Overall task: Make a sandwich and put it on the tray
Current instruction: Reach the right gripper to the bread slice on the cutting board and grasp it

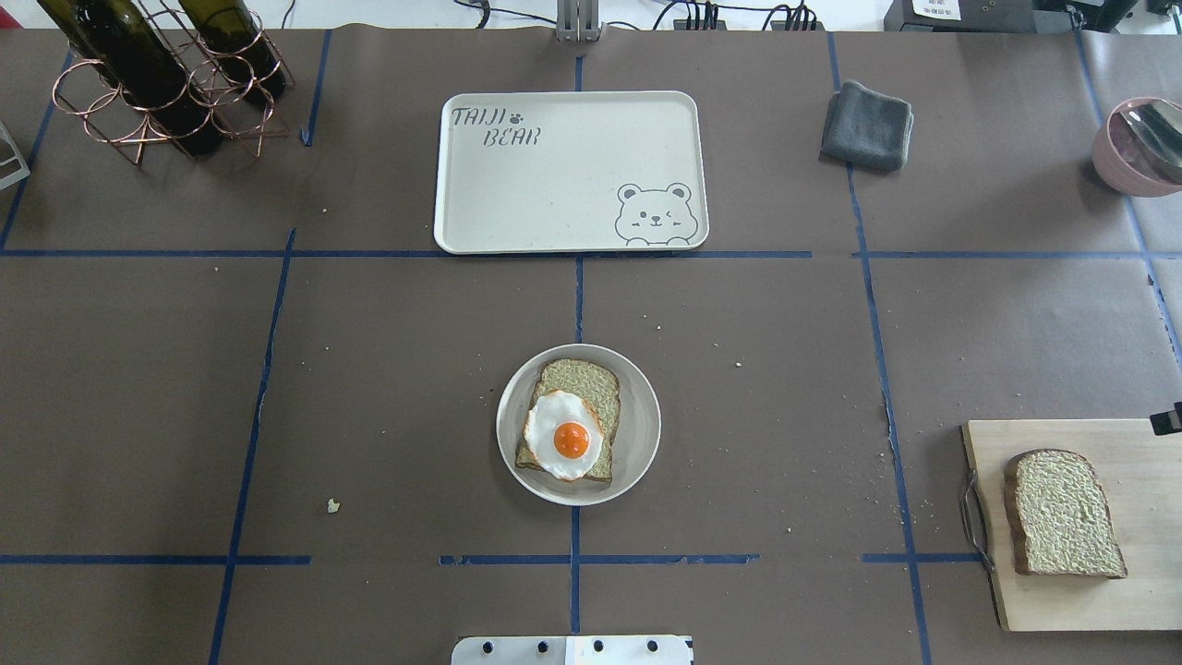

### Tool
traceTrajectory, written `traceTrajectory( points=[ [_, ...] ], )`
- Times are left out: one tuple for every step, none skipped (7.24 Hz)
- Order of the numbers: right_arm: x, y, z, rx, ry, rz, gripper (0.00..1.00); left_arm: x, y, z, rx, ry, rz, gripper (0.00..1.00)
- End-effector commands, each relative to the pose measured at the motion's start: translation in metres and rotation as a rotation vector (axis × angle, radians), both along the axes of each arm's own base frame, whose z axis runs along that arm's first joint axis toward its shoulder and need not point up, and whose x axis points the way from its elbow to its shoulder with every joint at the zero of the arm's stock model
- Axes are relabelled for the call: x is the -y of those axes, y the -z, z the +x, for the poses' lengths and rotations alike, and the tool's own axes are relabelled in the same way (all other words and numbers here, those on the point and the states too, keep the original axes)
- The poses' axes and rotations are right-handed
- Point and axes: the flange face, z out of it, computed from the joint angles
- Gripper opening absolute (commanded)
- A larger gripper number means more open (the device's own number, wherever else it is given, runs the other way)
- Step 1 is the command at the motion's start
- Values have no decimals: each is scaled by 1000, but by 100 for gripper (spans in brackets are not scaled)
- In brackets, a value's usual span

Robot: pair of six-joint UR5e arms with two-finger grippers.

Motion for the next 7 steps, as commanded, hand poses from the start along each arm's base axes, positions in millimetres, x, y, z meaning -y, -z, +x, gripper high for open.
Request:
traceTrajectory(
  points=[
    [-33, -14, -45, -8, -2, 19, 99, 0, 2, 1, 0, -1, 2, 100],
    [-45, -19, -73, -37, -15, -18, 97, 1, 2, 1, 0, -1, 4, 100],
    [-52, -20, -79, -4, -31, -15, 92, 1, 2, 1, 2, -1, 5, 100],
    [-61, -55, -70, 2, -27, -16, 90, 1, 2, 0, 3, 0, 8, 100],
    [-66, -72, -63, 37, -52, -24, 85, 1, 3, 0, 3, 0, 11, 100],
    [-65, -70, -67, 48, -81, -70, 79, 1, 3, 0, 3, 0, 11, 100],
    [-65, -70, -67, 48, -84, -75, 62, 1, 3, 0, 3, 0, 11, 100]
  ],
)
